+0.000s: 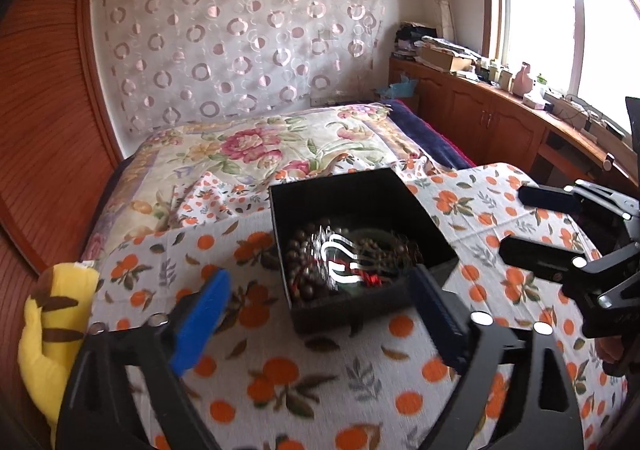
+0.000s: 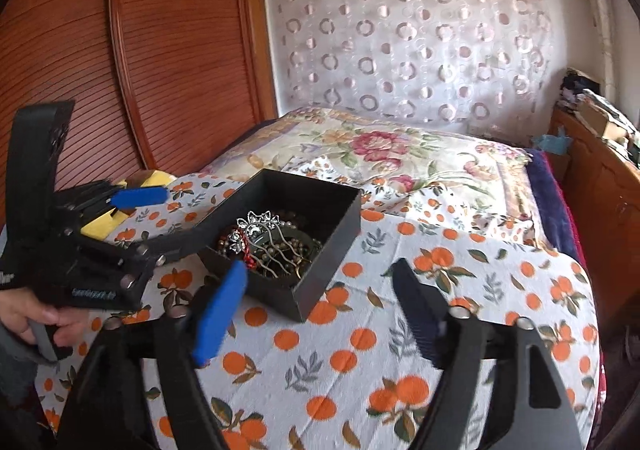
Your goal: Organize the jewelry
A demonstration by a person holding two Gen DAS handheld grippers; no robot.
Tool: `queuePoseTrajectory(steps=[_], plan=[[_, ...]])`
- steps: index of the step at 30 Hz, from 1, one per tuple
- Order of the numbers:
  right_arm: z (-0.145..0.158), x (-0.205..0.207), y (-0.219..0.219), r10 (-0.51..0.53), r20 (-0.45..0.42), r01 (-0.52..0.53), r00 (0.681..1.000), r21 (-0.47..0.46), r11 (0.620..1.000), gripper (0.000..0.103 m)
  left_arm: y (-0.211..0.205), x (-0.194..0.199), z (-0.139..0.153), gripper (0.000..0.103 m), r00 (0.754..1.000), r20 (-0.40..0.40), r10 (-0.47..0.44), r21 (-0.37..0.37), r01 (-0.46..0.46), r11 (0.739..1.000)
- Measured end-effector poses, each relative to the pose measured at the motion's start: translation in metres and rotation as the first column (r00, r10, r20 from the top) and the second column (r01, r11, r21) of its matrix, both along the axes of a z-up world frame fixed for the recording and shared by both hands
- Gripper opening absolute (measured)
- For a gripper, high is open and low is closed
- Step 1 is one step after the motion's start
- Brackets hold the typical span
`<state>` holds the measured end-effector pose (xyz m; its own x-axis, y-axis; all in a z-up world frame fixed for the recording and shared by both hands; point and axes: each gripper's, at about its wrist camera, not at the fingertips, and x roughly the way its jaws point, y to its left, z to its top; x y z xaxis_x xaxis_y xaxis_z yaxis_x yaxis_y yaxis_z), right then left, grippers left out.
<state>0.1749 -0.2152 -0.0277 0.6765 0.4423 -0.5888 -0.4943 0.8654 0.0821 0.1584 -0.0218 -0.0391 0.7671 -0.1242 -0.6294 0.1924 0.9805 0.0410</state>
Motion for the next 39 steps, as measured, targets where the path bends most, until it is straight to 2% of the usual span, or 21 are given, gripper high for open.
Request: queuePoseTrajectory(steps=[2,4,7,11,15,22,34,39], plan=[[0.001,-0.01,-0.004,-0.025,0.016,0.025,1.0,-0.003,1.0,0.098,0.0,-0.013,-0.001,0.095,1.0,0.001,0.013,0.003,-0.013,1.0],[0.002,-0.018,-0.007,-0.053,0.032,0.053,0.998,-0.012,0.999,0.1,0.003,-0.022,-0.002,0.095,1.0,-0.002,0.031,-0.008,-0.031,0.999],[0.002,-0.031,-0.013,-0.083,0.03,0.083,0.996,-0.003,0.997,0.1,0.004,-0.036,-0.003,0.095,0.998,-0.004,0.058,-0.02,-0.059,0.998],[0.004,-0.05,-0.021,-0.124,0.036,0.124,0.992,0.022,0.992,0.1,0.007,-0.057,0.0,0.095,0.995,0.019,0.096,-0.001,-0.096,0.995],[0.013,-0.07,-0.026,-0.16,0.062,0.156,0.985,0.059,0.986,0.1,0.013,-0.076,0.007,0.095,0.993,0.027,0.117,-0.025,-0.116,0.993],[0.027,-0.097,-0.031,-0.199,0.088,0.189,0.976,0.106,0.976,0.1,0.017,-0.107,0.021,0.095,0.986,0.078,0.15,-0.015,-0.149,0.989],[0.048,-0.127,-0.037,-0.258,0.181,0.239,0.949,0.122,0.963,0.1,0.017,-0.133,0.052,0.095,0.968,0.169,0.184,-0.056,-0.177,0.983],[0.049,-0.134,-0.043,-0.297,0.21,0.28,0.932,0.107,0.954,0.1,0.013,-0.143,0.059,0.095,0.956,0.214,0.199,-0.05,-0.193,0.98]])
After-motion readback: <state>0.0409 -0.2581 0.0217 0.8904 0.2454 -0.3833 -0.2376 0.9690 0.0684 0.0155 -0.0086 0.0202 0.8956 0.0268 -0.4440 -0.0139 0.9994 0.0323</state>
